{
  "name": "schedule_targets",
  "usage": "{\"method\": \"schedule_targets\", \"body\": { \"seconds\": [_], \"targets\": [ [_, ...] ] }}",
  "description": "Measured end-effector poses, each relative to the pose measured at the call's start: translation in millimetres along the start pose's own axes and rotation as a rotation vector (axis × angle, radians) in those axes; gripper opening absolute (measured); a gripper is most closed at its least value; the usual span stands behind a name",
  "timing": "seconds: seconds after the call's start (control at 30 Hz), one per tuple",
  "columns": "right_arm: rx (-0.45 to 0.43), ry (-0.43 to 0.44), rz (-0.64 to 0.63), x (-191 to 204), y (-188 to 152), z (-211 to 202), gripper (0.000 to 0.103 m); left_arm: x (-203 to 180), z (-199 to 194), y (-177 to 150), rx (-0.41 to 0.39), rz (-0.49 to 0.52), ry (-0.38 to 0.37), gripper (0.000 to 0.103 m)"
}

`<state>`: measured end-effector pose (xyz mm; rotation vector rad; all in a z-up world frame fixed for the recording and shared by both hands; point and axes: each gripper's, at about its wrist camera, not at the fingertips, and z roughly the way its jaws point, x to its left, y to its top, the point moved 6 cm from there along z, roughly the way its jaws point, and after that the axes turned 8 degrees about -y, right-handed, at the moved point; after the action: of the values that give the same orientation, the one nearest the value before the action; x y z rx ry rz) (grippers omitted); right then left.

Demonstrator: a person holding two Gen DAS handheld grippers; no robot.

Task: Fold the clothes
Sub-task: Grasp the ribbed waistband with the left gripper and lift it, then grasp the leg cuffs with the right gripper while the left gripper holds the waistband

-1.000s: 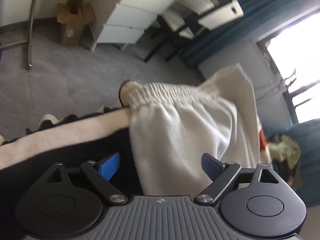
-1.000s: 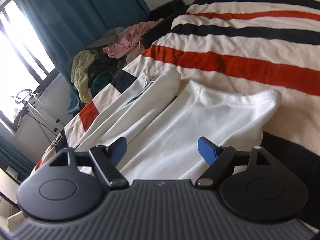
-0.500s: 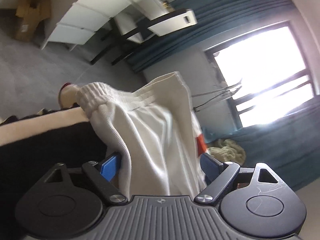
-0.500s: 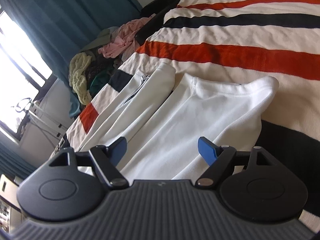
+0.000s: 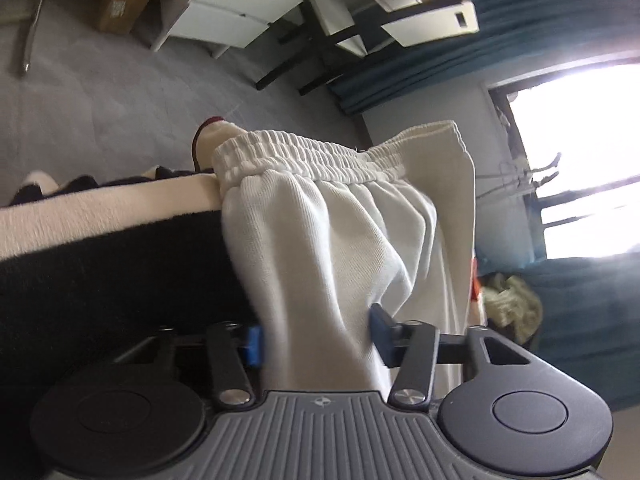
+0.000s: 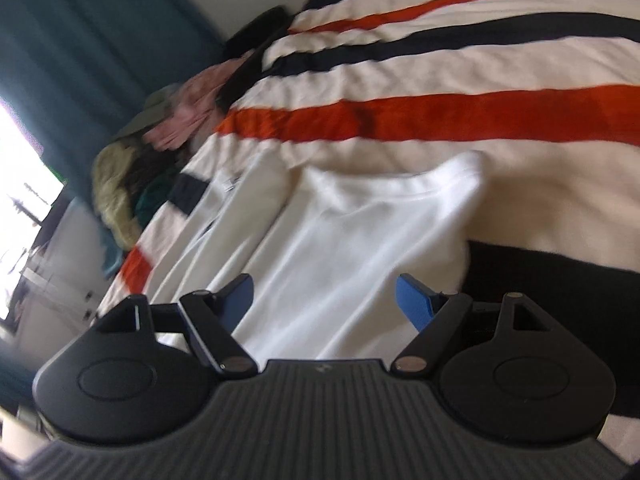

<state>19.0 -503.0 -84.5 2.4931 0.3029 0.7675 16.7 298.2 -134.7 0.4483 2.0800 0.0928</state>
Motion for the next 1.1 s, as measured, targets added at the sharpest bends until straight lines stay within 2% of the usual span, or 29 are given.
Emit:
{"method": "schedule_targets", "body": {
  "seconds": [0.1, 0.27, 0.3, 0.4, 0.47, 0.63, 0.73, 0.77, 0.8, 0.83, 0.9, 1.0, 1.1],
  "targets": [
    [0.012, -0.065, 0.035, -13.2, 1.9, 8.3, 0.080, -6.3, -6.6, 1.9, -0.015, 0.048, 0.016, 0.024],
    [-0.035, -0.205, 0.051, -33.1, 4.7, 11.5, 0.080, -12.5, -15.3, 3.5, -0.034, 0.064, 0.014, 0.017],
    [-0.064, -0.261, 0.055, -39.0, 6.8, 10.5, 0.080, -13.6, -17.0, 3.8, -0.038, 0.066, 0.013, 0.017],
    [-0.061, -0.330, 0.112, -53.9, 7.8, 14.9, 0.080, -16.7, -22.1, 4.7, -0.049, 0.072, 0.010, 0.016],
    [-0.001, -0.299, 0.165, -58.9, 1.7, 24.0, 0.080, -17.5, -24.5, 5.1, -0.054, 0.072, 0.008, 0.016],
    [0.167, -0.056, 0.282, -51.8, -11.7, 44.0, 0.081, -7.4, -16.9, 8.7, -0.045, 0.033, 0.002, 0.019],
    [0.200, 0.102, 0.318, -42.4, -6.7, 44.6, 0.081, 1.8, -10.4, 13.4, -0.035, -0.005, 0.005, 0.030],
    [0.216, 0.108, 0.333, -42.9, -5.9, 47.3, 0.081, 3.9, -10.0, 14.1, -0.032, -0.015, 0.004, 0.034],
    [0.234, 0.104, 0.349, -44.2, -5.3, 50.5, 0.079, 5.6, -10.0, 15.3, -0.028, -0.022, -0.003, 0.035],
    [0.250, 0.095, 0.373, -47.5, -4.9, 54.5, 0.073, 7.5, -9.9, 16.5, -0.026, -0.029, -0.009, 0.036],
    [0.281, 0.072, 0.424, -55.1, -4.2, 62.9, 0.067, 11.7, -9.4, 18.5, -0.031, -0.046, -0.019, 0.046],
    [0.291, 0.016, 0.445, -58.2, 1.1, 71.5, 0.050, 15.8, -7.7, 19.7, -0.047, -0.078, -0.020, 0.047],
    [0.275, -0.030, 0.462, -63.9, 6.0, 76.4, 0.041, 13.9, -9.2, 20.5, -0.069, -0.070, -0.015, 0.046]
  ]
}}
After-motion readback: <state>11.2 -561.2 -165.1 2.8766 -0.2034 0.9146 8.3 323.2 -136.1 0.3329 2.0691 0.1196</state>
